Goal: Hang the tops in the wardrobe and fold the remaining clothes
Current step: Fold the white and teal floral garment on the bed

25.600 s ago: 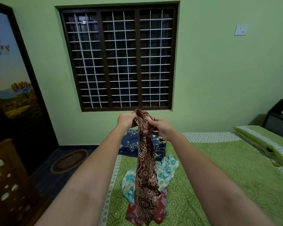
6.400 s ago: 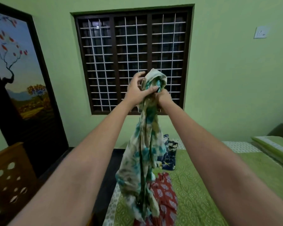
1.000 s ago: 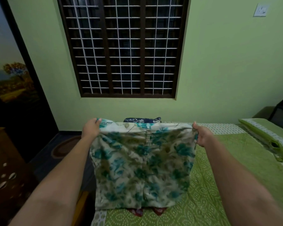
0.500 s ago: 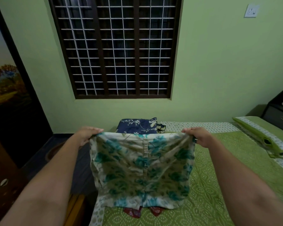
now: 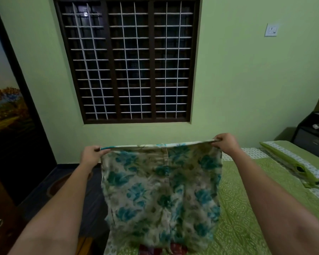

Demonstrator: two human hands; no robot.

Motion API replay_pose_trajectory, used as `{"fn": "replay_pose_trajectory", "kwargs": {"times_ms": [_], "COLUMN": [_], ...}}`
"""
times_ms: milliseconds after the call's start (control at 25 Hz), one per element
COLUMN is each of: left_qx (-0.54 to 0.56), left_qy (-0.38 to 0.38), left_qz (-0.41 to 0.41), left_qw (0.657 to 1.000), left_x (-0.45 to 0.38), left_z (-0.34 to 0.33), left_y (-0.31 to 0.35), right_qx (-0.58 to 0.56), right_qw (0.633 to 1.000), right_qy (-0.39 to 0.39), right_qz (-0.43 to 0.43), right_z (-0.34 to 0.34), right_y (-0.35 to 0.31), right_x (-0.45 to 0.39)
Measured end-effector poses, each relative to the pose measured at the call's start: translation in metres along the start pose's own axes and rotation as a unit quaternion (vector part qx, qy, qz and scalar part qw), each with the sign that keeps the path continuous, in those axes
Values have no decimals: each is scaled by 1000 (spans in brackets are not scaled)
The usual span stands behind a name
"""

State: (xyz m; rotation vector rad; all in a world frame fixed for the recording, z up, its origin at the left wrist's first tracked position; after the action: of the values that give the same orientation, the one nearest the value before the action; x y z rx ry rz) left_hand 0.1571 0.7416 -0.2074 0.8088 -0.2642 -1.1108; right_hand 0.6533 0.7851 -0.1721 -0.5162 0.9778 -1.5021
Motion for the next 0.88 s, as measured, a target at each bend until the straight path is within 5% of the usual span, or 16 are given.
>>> {"fn": "replay_pose_trajectory", "kwargs": {"times_ms": [120,200,320,400,440,520,600,760,880], "left_qx": [148,274,504,617,608,515,429,474,481], "left_qy": [-18,2,-6,-107,-186,-235,-163,-231,-291], "left_qz": [49,59,-36,-162,-205,-250,-272,-295,-299], "left_qw": [988,960,863,763,744,786,846,797,771], "left_x": [1,-1,5,18,30,52,74,99,102], "left_z": [5,31,89,124,128,114,82,43,40], "left_y": [15,43,80,107,130,188,238,272,268], "right_qx": [-112,-291,-571,-678,-691,-664,-604,-584,-527], "right_qw": [990,952,812,697,673,694,739,722,762], "right_qy": [78,89,5,-84,-128,-171,-184,-278,-298], "right_qz": [-38,-26,123,220,231,220,235,247,230], "right_z": [9,30,77,98,94,62,22,-14,-14], "right_y": [-11,-37,-74,-95,-111,-158,-206,-235,-224], "right_x": [5,10,28,36,38,41,52,67,61]}}
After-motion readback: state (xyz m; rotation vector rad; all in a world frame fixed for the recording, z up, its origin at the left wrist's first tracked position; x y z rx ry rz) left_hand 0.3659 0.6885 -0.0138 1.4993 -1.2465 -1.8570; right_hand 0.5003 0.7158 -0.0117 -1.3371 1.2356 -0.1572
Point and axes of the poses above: each hand's wrist, its own x-axis away from the middle knuckle, its own z-axis out of the back of the hand, y = z × x, the point moved 3 cm from there along -x, towards the middle knuckle, and after that the axes turned 14 degrees about -x, right-handed, at the moved point
